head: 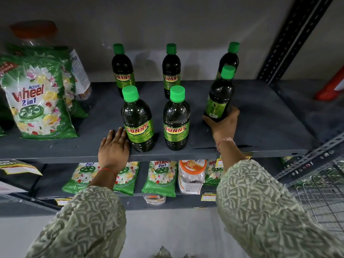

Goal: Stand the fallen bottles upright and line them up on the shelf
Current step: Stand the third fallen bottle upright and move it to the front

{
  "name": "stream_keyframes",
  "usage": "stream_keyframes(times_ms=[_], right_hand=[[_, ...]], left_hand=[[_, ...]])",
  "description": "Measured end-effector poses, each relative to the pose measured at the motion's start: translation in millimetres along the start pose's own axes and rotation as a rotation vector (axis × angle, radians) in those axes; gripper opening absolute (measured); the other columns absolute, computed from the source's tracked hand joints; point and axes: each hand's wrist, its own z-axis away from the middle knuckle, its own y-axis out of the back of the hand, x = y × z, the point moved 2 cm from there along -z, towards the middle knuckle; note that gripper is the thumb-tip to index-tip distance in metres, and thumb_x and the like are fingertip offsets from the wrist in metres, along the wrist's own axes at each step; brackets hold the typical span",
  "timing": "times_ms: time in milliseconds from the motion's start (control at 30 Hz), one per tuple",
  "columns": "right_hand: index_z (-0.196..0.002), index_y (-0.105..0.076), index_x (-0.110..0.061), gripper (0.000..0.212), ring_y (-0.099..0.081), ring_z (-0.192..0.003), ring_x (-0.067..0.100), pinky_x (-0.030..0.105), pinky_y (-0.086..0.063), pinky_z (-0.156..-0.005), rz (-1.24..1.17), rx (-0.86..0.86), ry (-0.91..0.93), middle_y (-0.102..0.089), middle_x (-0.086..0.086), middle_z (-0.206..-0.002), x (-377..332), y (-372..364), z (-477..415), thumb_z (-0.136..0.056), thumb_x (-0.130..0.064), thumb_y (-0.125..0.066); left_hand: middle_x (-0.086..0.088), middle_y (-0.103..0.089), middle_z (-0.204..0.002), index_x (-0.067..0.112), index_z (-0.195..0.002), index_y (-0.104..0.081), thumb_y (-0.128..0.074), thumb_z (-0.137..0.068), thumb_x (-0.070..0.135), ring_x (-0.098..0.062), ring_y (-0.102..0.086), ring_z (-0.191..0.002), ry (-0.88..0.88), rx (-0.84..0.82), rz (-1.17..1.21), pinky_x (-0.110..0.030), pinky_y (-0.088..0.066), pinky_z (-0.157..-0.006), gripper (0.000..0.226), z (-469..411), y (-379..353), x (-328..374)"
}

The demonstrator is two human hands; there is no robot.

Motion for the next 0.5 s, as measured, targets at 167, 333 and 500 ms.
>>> stream_keyframes(times_ms=[167, 333, 500], right_hand=[[-0.117, -0.044, -0.003, 0.043, -0.052, -0.104, 0.019, 0.017, -0.039, -0.08, -0.11, -0.154, -0.052, -0.059, 0.017, -0.117, 11, 10, -7, -0.079, 0.002, -0.065], [-0.132, -0.043, -0.012, 0.065, -0.041, -0.131, 0.027, 0.046, -0.032, -0.112, -0.121, -0.167, -0.053, -0.046, 0.012, -0.14, 13, 10, -12, -0.075, -0.029, -0.068], [-0.125, -0.038, -0.003, 0.089, -0.045, -0.118, 0.031, 0.045, -0.039, -0.103, 0.043, -0.103, 0.021, -0.047, 0.02, -0.127, -4, 0, -16, -0.052, -0.017, -0.087]], left_hand=[[0.0, -0.018, -0.158, 0.019, -0.146, -0.02, -0.026, -0.098, 0.026, -0.022, -0.01, -0.147, -0.009, -0.009, 0.004, -0.038, -0.01, -0.12, 0.049, 0, 1, 0], [0.001, -0.018, -0.158, 0.019, -0.146, -0.02, -0.025, -0.098, 0.026, -0.023, -0.01, -0.147, -0.014, -0.016, -0.006, -0.039, -0.011, -0.121, 0.049, 0, 1, -1], [0.0, -0.017, -0.158, 0.018, -0.146, -0.019, -0.025, -0.098, 0.026, -0.021, -0.009, -0.147, -0.007, -0.022, -0.011, -0.038, -0.009, -0.121, 0.049, 0, 1, -1]])
